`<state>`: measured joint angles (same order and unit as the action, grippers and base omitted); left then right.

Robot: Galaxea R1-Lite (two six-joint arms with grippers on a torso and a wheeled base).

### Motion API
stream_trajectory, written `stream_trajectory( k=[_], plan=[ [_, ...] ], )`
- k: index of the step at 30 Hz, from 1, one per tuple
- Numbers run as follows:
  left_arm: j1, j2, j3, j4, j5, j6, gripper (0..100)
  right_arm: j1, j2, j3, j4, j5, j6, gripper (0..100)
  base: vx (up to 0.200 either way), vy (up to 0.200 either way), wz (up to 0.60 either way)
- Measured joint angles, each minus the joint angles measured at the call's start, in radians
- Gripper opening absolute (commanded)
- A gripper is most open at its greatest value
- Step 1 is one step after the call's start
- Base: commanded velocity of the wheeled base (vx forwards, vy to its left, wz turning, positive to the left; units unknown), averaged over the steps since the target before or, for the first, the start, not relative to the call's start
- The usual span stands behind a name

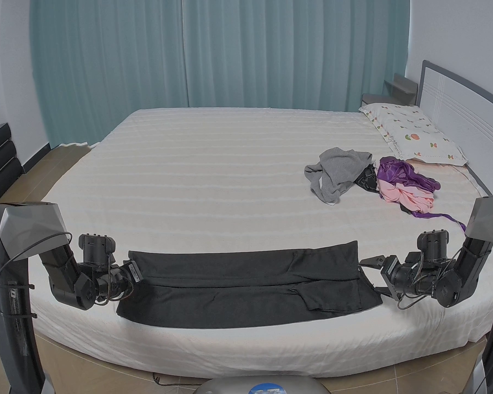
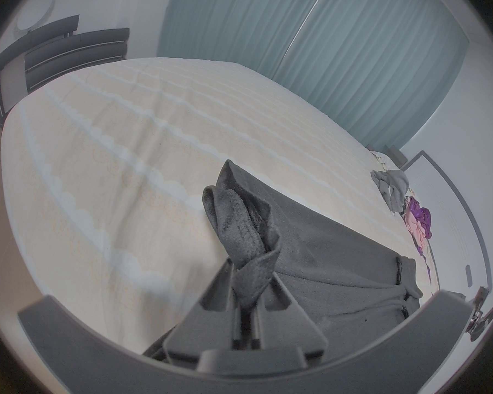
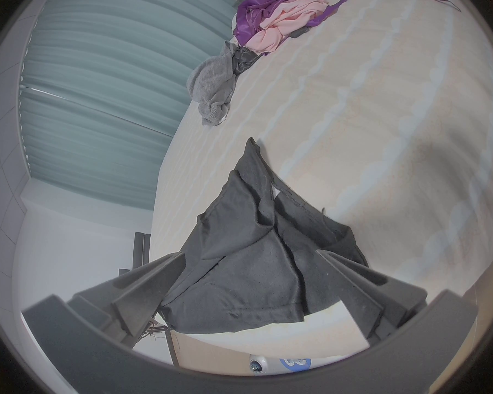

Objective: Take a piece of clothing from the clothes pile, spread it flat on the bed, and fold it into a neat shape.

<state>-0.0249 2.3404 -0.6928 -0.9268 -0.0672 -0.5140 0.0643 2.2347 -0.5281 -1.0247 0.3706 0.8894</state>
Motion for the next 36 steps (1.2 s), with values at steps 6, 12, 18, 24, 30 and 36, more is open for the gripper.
stream_trajectory(
  k=[6,12,18,24,30,36],
  plan=[
    [-0.011,0.0,-0.009,-0.002,0.0,-0.012,0,0.0,0.0,-0.001,0.0,0.0,0.001,100,0.0,0.0,0.0],
    [-0.023,-0.006,-0.007,-0.002,0.0,-0.027,0,0.0,0.0,-0.001,-0.001,0.0,0.0,100,0.0,-0.2,0.0],
    [-0.041,-0.04,0.004,-0.003,0.0,-0.05,0,0.001,0.0,0.0,-0.001,0.0,0.0,100,0.0,-0.2,0.0],
    [-0.062,-0.08,0.012,0.0,0.004,-0.077,0,0.0,0.0,0.001,-0.001,0.0,0.001,100,0.0,-0.2,0.0],
    [-0.115,-0.126,0.014,0.009,0.03,-0.096,0,0.0,0.0,0.001,0.0,0.0,0.001,100,0.0,-0.2,0.0],
    [-0.178,-0.166,-0.004,0.073,0.063,-0.094,0,0.0,0.0,0.002,0.0,0.0,0.001,100,0.0,-0.2,0.0]
  ],
)
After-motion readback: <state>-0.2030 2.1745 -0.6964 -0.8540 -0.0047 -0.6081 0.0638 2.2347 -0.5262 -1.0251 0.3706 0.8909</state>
